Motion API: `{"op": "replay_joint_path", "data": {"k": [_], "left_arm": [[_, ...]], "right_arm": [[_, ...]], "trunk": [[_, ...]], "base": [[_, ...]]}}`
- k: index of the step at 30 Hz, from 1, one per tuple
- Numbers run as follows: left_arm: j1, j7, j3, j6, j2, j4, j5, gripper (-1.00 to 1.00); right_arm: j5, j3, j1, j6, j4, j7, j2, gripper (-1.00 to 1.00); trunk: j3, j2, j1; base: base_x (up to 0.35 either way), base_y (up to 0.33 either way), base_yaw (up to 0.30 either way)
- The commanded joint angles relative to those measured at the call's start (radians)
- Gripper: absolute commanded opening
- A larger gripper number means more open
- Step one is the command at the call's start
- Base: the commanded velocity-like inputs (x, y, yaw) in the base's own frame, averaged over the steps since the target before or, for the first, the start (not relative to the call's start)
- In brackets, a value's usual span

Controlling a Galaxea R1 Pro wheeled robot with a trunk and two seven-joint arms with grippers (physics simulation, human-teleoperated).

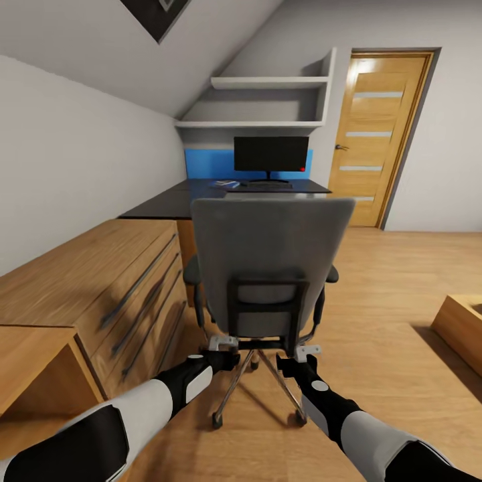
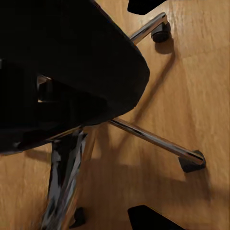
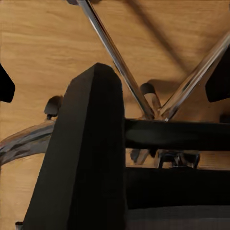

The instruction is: In the bedroom, organize the workspace by keeping the computer under the desk, ensuring the monitor is on the desk, placing the keyboard on the desk next to the monitor, placing the mouse on the desk next to the keyboard, moving the folder from the swivel chair onto the desk next to the mouse, stacking the notebook on top of the folder with the pen on top of the notebook, and positioning the swivel chair next to the desk.

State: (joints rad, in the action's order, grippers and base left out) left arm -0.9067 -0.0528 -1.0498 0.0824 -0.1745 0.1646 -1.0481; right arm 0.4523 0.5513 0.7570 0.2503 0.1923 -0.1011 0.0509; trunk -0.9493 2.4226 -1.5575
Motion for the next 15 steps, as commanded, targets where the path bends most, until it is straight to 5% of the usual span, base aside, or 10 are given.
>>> {"op": "replay_joint_path", "data": {"k": [1, 15], "left_arm": [[-0.001, -0.006, -0.006, 0.003, 0.0, 0.001, -0.006, 1.0], [0.0, -0.01, -0.006, 0.001, 0.0, 0.001, -0.004, 1.0]], "right_arm": [[0.006, 0.009, 0.001, 0.003, -0.001, -0.006, 0.001, 1.0], [0.006, 0.009, 0.001, 0.003, -0.001, -0.008, 0.0, 1.0]], "trunk": [[-0.001, 0.0, 0.0], [0.001, 0.0, 0.0]], "base": [[0.307, -0.058, 0.0], [0.264, -0.149, -0.019]]}}
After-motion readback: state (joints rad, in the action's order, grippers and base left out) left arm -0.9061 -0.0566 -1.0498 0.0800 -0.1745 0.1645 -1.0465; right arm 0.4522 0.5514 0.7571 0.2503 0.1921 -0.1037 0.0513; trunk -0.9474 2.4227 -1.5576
